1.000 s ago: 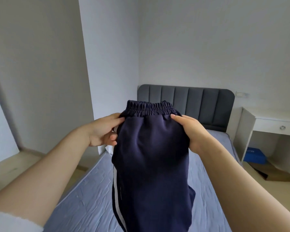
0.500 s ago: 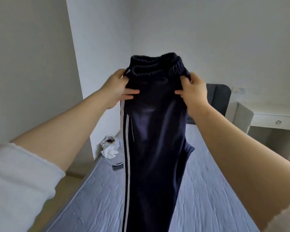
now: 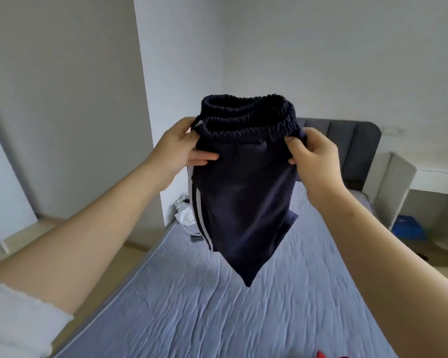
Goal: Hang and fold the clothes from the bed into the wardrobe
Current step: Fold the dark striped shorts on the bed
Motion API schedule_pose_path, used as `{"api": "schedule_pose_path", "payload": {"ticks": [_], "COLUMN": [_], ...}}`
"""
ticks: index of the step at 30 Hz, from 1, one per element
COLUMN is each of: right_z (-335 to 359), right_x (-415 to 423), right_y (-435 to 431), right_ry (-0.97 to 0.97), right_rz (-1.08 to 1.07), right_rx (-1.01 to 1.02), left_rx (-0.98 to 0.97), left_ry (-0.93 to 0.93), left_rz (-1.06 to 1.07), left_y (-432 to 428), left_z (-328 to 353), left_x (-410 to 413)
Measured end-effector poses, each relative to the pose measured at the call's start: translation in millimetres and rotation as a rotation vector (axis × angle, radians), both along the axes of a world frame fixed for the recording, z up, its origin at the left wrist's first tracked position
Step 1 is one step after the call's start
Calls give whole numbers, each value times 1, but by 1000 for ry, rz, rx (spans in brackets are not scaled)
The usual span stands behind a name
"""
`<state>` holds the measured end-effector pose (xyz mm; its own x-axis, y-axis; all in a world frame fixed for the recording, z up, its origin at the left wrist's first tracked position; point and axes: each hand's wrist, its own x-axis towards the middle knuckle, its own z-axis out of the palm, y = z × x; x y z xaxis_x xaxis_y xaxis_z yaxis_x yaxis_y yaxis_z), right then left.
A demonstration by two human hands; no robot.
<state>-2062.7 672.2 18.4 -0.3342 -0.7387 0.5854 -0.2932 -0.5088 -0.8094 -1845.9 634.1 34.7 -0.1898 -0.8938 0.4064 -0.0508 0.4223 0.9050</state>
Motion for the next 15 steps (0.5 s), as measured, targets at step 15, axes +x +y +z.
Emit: {"api": "schedule_pose_path", "payload": {"ticks": [15], "right_z": [-246], "right_x": [-40], "right_y": [121], "right_ry": [157], "right_rz": [190], "right_rx": [833], "left_rx": [435], "left_ry": [-484], "left_rz": [-31], "left_y": [129], "left_z": [-283], "left_x": [-18]}}
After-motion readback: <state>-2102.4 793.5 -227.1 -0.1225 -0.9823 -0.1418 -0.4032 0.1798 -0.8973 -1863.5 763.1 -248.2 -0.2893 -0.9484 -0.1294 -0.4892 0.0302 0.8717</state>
